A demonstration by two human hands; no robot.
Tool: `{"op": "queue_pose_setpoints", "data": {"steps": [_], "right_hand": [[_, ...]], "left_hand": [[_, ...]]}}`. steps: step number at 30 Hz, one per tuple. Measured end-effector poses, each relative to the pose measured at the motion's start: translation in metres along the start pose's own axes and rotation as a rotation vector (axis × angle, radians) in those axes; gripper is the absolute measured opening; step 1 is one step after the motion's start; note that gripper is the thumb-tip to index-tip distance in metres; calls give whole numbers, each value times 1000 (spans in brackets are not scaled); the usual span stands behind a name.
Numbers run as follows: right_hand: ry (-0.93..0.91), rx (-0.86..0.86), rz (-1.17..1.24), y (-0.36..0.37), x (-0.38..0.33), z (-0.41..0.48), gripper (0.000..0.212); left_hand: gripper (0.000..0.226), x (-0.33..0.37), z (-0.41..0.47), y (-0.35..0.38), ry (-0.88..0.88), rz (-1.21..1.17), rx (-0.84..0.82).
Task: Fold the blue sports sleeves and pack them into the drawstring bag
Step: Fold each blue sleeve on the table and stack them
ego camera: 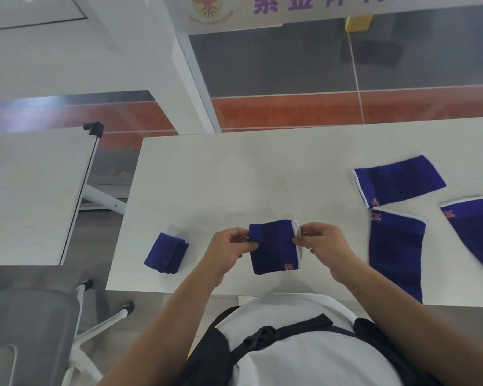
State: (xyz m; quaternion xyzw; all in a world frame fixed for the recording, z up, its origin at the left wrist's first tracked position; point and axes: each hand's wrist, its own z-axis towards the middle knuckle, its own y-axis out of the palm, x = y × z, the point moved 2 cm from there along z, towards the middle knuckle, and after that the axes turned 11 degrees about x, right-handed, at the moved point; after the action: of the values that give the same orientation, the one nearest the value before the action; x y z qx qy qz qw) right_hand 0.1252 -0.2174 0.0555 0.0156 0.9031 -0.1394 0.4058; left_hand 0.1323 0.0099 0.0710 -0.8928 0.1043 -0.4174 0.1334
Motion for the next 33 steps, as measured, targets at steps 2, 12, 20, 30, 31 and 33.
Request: {"op": "queue_pose_setpoints", "data": {"steps": [2, 12, 20, 30, 31, 33], "right_hand": [[23, -4, 12, 4, 3, 0, 13], [-119, 142, 17, 25, 26, -3, 16], [-459, 195, -840, 57, 94, -3, 64], [-456, 189, -1046, 58, 101, -11, 64], [-457, 179, -1035, 55, 98, -11, 64], [-480, 176, -988, 47, 93, -13, 63]], "left_hand": [[23, -5, 2, 2, -18, -9, -27], [31, -28, 20, 8, 291, 69, -17], [66, -81, 36, 30, 688, 971, -113], [59, -84, 47, 25, 819, 1341, -148], [59, -80, 46, 26, 812, 1343, -152], [59, -69, 44, 27, 786, 1290, -142]]}}
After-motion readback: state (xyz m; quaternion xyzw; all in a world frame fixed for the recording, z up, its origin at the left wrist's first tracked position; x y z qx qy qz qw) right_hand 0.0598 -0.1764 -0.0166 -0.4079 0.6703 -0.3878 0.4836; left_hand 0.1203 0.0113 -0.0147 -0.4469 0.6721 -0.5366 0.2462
